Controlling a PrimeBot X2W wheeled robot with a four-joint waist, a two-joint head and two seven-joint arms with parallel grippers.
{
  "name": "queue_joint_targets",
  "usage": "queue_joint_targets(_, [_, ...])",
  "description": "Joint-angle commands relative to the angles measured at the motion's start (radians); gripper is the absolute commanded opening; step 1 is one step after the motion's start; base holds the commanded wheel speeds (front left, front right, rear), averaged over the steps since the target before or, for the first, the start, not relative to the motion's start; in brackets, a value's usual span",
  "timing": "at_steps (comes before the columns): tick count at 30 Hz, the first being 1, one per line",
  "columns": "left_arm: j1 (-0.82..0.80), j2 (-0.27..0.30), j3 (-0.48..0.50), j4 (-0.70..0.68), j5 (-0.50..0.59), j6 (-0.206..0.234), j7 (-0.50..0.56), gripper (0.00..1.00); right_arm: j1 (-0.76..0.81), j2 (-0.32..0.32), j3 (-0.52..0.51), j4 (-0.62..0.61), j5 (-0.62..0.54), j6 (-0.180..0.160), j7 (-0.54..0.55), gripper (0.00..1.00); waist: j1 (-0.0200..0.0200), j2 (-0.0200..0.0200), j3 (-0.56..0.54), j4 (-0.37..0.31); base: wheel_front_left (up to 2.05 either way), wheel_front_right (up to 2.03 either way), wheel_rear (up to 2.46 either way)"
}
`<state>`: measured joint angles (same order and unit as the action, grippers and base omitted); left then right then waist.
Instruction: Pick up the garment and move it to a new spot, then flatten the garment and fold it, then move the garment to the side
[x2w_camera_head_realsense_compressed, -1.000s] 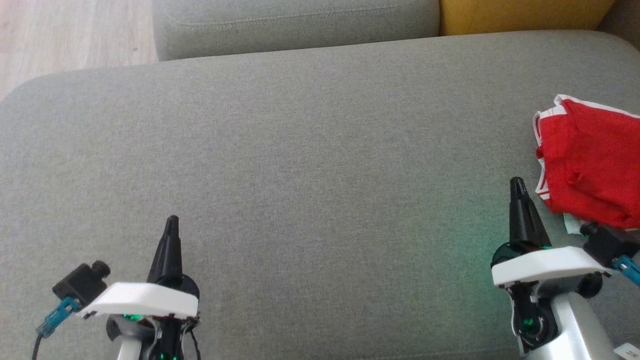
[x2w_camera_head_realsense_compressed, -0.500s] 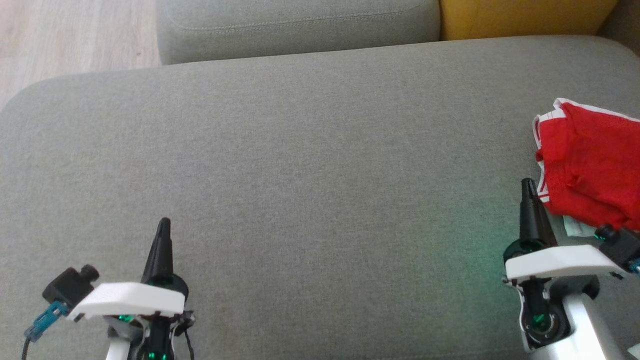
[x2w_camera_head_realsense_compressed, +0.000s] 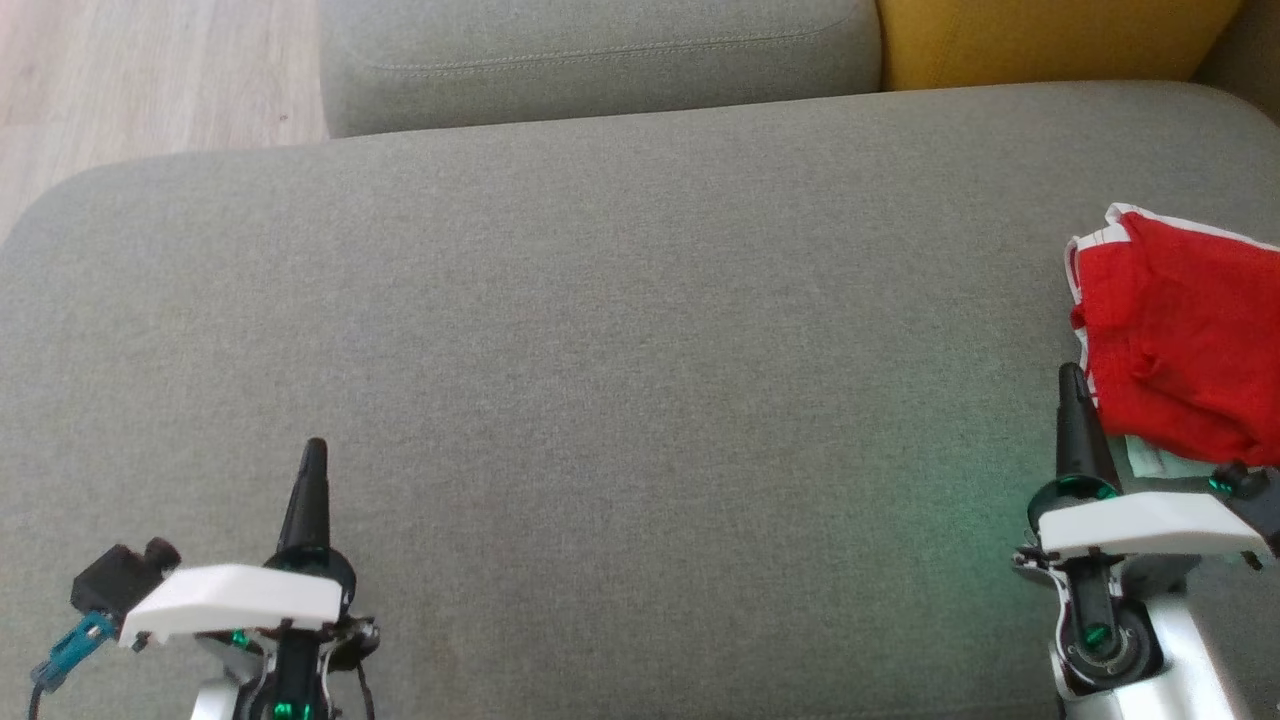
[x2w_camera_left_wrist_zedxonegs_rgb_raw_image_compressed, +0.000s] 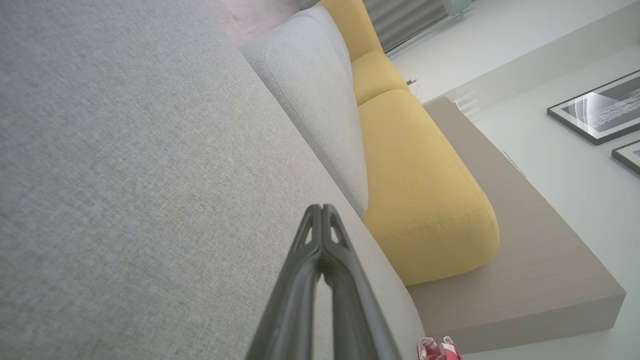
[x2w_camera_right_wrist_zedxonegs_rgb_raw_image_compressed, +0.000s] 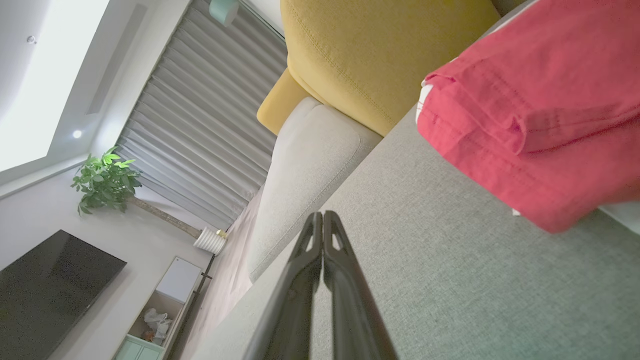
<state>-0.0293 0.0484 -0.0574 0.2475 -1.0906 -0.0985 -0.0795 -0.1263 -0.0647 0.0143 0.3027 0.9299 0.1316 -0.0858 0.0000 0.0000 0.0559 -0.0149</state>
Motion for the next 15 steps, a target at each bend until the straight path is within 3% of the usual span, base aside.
queue_joint_targets(1, [-0.054,0.016,0.027,-0.029,-0.027,-0.009,0.007,0.00,-0.011,-0.016,0.002,-0.040,0.039,-0.001,0.007,0.00,0.0000,0.0000,-0.002,0.001,0.00,0.00,0.00])
queue_joint_targets(15, [-0.059,0.017,0.054,-0.023,-0.146,-0.014,0.045,0.00,-0.003,-0.015,-0.019,-0.045,0.195,-0.001,0.044,0.00,0.0000,0.0000,-0.013,0.004,0.00,0.00,0.00])
